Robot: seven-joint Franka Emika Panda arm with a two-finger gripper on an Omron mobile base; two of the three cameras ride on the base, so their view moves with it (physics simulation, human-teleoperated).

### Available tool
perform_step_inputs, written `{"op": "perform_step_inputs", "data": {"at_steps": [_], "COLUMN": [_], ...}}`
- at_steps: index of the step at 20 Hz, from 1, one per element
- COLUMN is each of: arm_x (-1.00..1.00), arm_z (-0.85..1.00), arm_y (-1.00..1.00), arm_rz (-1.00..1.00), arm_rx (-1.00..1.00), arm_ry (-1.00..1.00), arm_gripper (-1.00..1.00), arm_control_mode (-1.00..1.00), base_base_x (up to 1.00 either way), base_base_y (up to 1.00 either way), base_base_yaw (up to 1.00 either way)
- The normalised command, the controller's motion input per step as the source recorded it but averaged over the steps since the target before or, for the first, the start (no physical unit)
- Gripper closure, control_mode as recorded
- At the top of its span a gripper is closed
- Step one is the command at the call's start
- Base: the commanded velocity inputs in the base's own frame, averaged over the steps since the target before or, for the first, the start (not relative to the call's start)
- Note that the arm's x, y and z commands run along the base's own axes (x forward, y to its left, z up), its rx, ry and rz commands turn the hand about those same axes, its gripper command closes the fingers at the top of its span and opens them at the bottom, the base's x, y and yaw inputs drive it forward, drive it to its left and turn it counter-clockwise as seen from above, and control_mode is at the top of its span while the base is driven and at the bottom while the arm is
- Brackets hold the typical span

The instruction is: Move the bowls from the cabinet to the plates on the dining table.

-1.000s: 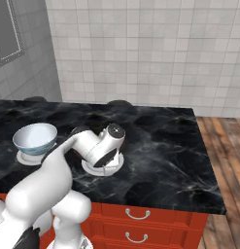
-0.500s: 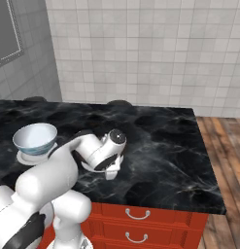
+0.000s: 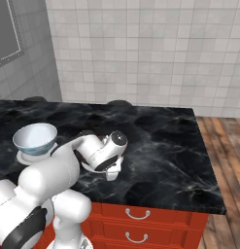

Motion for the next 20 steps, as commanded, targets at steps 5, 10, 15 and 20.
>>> {"op": "perform_step_inputs", "data": {"at_steps": [5, 10, 15, 20], "arm_x": [-0.03, -0.54, -0.57, -0.78], "arm_z": [0.00, 0.25, 0.59, 0.74], "arm_y": [0.00, -0.02, 0.00, 0.00], "arm_rz": [0.00, -0.01, -0.05, -0.01], "arm_rx": [0.00, 0.00, 0.00, -0.05], "arm_ry": [0.00, 0.00, 0.03, 0.00], "arm_gripper": [-1.00, -1.00, -1.00, -1.00], "arm_control_mode": [-1.00, -1.00, -1.00, -1.00], "base_base_x": [0.00, 0.00, 0.00, 0.00], "base_base_y": [0.00, 0.00, 0.00, 0.00], "base_base_yaw": [0.00, 0.00, 0.00, 0.00]}}
